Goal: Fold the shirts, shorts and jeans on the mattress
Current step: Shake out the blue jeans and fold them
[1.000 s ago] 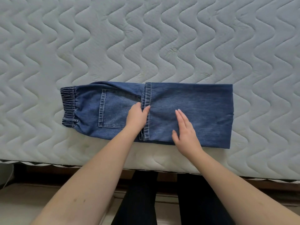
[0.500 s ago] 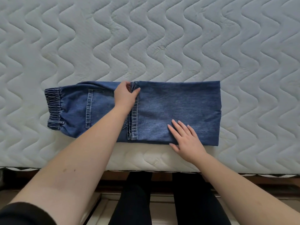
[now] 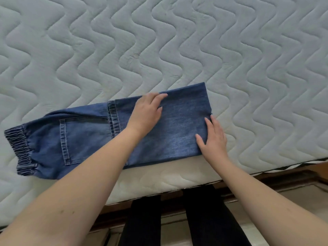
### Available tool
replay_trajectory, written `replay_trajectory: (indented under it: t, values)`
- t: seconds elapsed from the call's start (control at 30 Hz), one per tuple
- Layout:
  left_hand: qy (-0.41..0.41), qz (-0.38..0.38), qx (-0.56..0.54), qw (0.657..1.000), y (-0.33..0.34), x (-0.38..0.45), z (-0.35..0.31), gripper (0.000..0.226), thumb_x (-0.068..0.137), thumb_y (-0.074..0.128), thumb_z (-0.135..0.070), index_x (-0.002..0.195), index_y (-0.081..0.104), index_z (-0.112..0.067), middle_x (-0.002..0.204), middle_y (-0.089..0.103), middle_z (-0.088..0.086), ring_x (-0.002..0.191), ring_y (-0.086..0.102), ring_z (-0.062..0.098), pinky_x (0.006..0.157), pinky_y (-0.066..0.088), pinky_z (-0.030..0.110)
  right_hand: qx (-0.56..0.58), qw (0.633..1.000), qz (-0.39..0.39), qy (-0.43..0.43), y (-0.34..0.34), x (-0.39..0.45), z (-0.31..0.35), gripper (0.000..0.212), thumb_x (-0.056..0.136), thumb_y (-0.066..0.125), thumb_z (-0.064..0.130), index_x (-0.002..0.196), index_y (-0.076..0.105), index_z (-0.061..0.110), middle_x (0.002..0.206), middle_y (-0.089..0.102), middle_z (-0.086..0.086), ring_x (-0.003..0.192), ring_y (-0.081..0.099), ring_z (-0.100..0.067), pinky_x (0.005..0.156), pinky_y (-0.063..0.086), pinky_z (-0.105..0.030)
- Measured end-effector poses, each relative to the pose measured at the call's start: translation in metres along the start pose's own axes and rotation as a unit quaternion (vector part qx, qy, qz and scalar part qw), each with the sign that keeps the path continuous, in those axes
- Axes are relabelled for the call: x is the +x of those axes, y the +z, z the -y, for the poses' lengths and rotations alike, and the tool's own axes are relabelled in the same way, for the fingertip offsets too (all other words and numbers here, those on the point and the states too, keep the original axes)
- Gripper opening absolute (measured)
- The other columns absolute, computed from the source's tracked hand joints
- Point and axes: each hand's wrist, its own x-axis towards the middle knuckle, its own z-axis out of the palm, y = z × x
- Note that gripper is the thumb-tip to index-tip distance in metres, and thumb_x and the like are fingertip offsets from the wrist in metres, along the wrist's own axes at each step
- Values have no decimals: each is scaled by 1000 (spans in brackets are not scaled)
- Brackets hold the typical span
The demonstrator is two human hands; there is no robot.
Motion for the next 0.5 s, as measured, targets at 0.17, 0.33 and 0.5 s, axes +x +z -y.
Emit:
replay_trajectory:
  t: [0.17, 0.33, 0.5]
  values:
    - [69, 106, 8, 992, 37, 49, -52, 54, 94, 60, -21, 145, 45, -14, 143, 48, 7, 131, 45, 27, 111, 31, 38, 250, 951, -15, 180, -8, 3, -14, 60, 89, 70, 22, 141, 43, 11, 126, 55, -7, 113, 54, -19, 95, 40, -25]
    - [-9, 178, 57, 982, 53, 113, -73, 74, 83, 73, -42, 145, 38, -23, 146, 42, 6, 132, 41, 30, 109, 32, 44, 288, 931, 71, 215, -9, 6, -29, 31, 89, 69, 37, 112, 61, 17, 105, 68, 3, 99, 64, -17, 84, 49, -30]
    - [-16, 340, 82, 937, 48, 164, -67, 59, 76, 78, -51, 115, 58, -11, 113, 58, 9, 101, 54, 29, 85, 46, 37, 253, 945, 120, 169, -15, 12, -29, 29, 87, 70, 43, 103, 56, 23, 95, 68, 9, 91, 65, -15, 71, 45, -27]
